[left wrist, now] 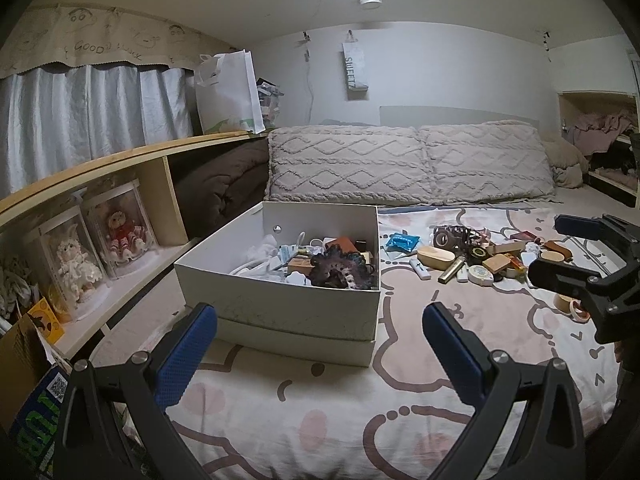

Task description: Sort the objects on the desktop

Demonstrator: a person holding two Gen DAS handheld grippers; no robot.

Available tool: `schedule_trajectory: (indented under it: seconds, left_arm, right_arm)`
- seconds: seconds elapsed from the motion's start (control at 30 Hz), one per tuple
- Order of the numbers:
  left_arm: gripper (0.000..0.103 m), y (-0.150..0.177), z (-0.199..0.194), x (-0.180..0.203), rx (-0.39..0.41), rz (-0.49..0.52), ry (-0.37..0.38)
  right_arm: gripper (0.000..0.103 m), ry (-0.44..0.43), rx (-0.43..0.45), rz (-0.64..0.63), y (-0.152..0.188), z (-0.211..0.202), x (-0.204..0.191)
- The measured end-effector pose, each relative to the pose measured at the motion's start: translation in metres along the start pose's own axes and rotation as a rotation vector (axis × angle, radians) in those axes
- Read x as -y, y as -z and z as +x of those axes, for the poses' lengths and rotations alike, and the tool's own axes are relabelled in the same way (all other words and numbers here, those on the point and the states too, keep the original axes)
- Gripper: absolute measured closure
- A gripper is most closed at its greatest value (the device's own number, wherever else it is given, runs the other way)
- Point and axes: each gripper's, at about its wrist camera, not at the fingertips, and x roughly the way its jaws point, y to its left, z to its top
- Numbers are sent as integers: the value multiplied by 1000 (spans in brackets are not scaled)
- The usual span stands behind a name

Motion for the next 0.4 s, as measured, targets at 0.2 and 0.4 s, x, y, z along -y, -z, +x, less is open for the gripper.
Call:
schedule_trajectory:
  seconds: [0.2,0.4]
  left_arm:
    - [0,0,1,0,-1,5,4]
    - [0,2,1,1,-4,8,5]
  right_arm:
    - [0,-5,-9,-5,1,2,-2]
    - [0,-8,-19,0,2,6,-1]
